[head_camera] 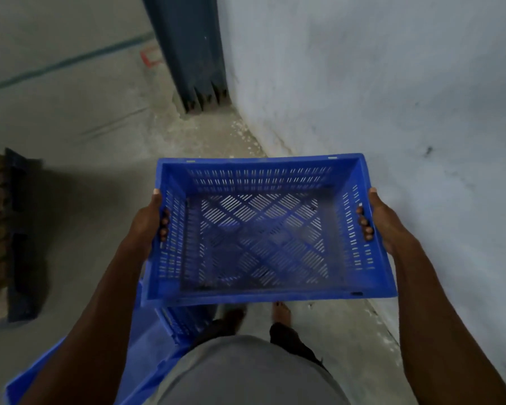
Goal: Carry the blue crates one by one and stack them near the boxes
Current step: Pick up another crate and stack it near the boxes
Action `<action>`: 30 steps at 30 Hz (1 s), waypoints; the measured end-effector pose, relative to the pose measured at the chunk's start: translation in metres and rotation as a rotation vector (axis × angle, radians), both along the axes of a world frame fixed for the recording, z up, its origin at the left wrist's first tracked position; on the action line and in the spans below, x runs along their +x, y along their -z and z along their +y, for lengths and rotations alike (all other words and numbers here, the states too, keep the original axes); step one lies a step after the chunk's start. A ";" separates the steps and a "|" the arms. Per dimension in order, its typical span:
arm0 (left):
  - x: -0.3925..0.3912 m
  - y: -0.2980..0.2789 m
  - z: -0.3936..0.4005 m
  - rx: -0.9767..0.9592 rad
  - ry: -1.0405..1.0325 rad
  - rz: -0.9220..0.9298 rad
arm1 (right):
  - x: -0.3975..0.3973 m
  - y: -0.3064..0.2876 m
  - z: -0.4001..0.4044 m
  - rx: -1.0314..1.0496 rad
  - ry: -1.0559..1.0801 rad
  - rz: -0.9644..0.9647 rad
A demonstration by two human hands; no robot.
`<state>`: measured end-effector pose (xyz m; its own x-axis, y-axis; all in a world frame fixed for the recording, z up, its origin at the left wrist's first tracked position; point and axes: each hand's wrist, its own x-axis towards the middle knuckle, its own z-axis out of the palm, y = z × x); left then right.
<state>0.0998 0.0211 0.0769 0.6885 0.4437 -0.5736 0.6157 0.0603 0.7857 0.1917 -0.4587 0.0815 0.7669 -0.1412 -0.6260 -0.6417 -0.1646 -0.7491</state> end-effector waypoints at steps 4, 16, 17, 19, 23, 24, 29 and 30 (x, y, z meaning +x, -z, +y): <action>0.008 -0.012 -0.004 -0.005 0.117 -0.016 | -0.056 -0.017 -0.012 -0.007 0.134 0.017; 0.045 -0.041 -0.126 -0.034 0.732 -0.057 | -0.319 -0.037 -0.046 0.006 0.771 -0.042; 0.042 -0.044 -0.145 -0.037 0.797 -0.061 | -0.347 -0.038 -0.046 0.006 0.828 -0.049; 0.031 -0.050 -0.184 -0.050 0.931 -0.070 | -0.402 -0.040 -0.046 0.008 0.947 -0.071; -0.015 -0.062 -0.264 -0.055 1.162 -0.090 | -0.518 -0.043 -0.042 0.003 1.168 -0.089; -0.031 -0.065 -0.284 -0.057 1.212 -0.093 | -0.547 -0.044 -0.040 -0.001 1.222 -0.094; -0.130 -0.078 -0.379 -0.106 1.480 -0.058 | -0.693 -0.054 -0.028 -0.027 1.471 -0.106; -0.153 -0.080 -0.396 -0.111 1.522 -0.061 | -0.722 -0.056 -0.025 -0.037 1.519 -0.098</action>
